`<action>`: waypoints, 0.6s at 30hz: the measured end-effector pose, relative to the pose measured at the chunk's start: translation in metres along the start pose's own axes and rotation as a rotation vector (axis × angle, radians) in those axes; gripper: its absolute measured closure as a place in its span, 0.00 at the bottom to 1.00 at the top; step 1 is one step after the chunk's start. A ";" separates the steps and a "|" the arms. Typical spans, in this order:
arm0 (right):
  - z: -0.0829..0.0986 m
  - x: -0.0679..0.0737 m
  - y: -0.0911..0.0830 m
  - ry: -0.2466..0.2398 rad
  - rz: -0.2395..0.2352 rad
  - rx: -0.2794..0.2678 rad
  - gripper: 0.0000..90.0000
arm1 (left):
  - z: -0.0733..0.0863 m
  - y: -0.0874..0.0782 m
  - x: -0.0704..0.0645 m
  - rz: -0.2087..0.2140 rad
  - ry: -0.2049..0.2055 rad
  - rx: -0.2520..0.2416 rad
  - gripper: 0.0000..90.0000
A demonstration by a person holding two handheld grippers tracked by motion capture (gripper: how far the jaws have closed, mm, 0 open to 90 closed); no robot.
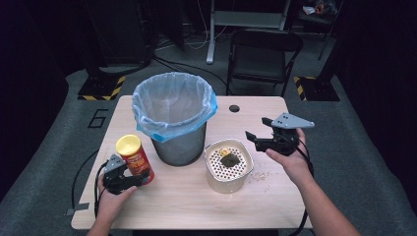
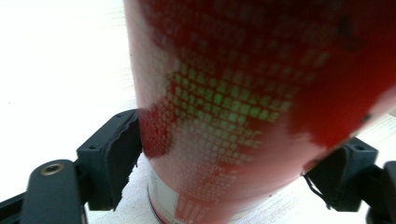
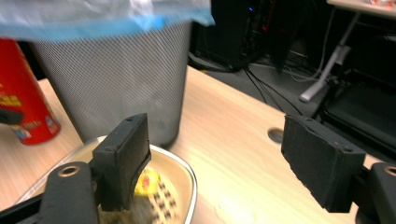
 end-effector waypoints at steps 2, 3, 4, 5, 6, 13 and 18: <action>0.009 -0.001 -0.002 0.020 0.005 0.007 0.27 | -0.001 0.000 0.000 -0.010 0.013 -0.001 0.23; 0.013 -0.002 -0.004 0.028 0.010 0.008 0.27 | -0.001 0.000 0.000 -0.016 0.022 0.002 0.24; 0.017 -0.003 -0.005 0.037 0.014 0.009 0.27 | -0.002 -0.001 0.000 -0.017 0.020 0.008 0.24; 0.022 -0.004 -0.007 0.042 0.017 0.010 0.27 | -0.002 -0.001 0.000 -0.018 0.009 -0.002 0.24; 0.026 -0.004 -0.008 0.053 0.019 0.011 0.28 | -0.002 -0.001 0.000 -0.019 -0.003 -0.004 0.25; 0.060 -0.006 -0.010 0.074 0.064 0.038 0.28 | -0.004 -0.002 0.000 -0.038 0.012 -0.012 0.26; 0.080 -0.007 -0.009 0.095 0.088 0.056 0.28 | -0.004 -0.003 -0.002 -0.049 0.023 -0.002 0.27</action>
Point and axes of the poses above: each handheld gripper's, and its own axes: y roughly forward along the jaws, z roughly out of its underside, x roughly to its left, the point moved 2 cm from there along y, roughly forward along the jaws, and after that the axes turned 8 degrees about -y, right-handed, at the moved point
